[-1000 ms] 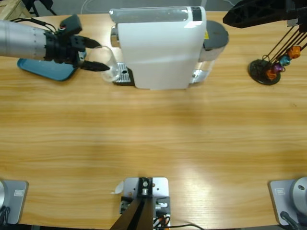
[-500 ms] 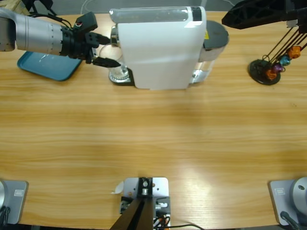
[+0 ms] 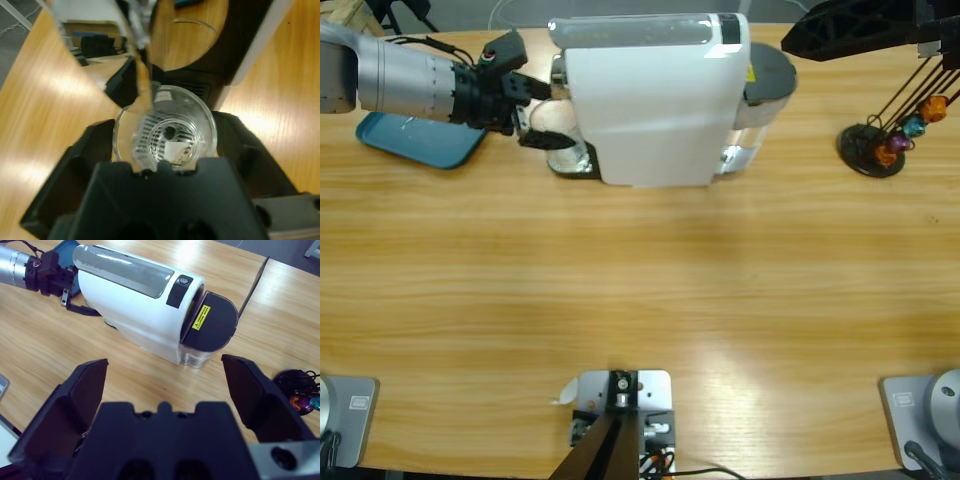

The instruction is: Pour coffee

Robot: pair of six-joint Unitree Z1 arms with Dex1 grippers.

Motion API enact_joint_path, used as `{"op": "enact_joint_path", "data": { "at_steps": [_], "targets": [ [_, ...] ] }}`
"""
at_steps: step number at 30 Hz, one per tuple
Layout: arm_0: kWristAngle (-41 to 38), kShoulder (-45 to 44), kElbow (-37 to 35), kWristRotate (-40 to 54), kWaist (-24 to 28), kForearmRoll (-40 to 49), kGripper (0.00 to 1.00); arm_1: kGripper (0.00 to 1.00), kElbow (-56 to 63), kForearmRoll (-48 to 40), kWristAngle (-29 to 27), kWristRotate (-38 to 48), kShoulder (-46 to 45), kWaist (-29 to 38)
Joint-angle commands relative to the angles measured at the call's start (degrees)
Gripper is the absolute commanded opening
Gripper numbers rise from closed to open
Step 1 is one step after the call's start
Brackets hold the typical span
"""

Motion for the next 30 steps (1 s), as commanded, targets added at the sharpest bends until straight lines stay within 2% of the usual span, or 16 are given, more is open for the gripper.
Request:
{"op": "enact_joint_path", "data": {
  "at_steps": [1, 7, 11, 14, 17, 22, 27, 28, 29, 30],
  "targets": [
    [-5.4, -2.4, 2.5, -3.6, 3.3, -1.4, 1.000, 1.000, 1.3, 0.4, 1.1, -0.6, 0.8, -0.6],
    [-3.9, -11.3, 6.0, -5.6, 7.0, -1.3, 1.000, 1.000, 1.2, 0.4, 1.2, -0.3, 0.6, -0.6],
    [6.1, -19.4, 11.3, -7.0, 6.5, 1.4, 1.000, 1.000, -1.1, 1.2, 1.7, 0.6, 1.2, -2.1],
    [13.6, -25.9, 11.3, -14.8, 4.4, 8.6, 1.000, 1.000, -5.1, 3.5, 4.5, 0.8, 2.0, -7.1],
    [16.8, -30.1, 11.9, -23.5, 0.7, 14.0, 1.000, 1.000, -6.2, 3.8, 4.6, 0.7, 2.7, -8.3],
    [17.3, -32.6, 14.8, -39.2, -0.1, 14.9, 1.000, 1.000, -5.8, 4.0, 7.3, 0.7, 5.9, -8.3],
    [17.8, -38.5, 16.2, -39.3, -1.8, 15.8, 1.000, 1.000, -9.1, 6.7, 11.4, -0.7, 8.2, -12.4],
    [17.9, -39.8, 17.0, -39.0, -2.8, 16.2, 1.000, 0.923, -10.6, 7.9, 13.3, -1.7, 9.3, -13.7],
    [17.9, -40.8, 17.9, -38.5, -3.8, 16.8, 1.000, 0.684, -12.8, 9.3, 15.3, -3.3, 10.5, -14.7],
    [17.9, -41.6, 18.7, -38.3, -5.0, 17.5, 1.000, 0.242, -16.0, 11.3, 15.9, -4.8, 11.8, -15.2]
  ]
}}
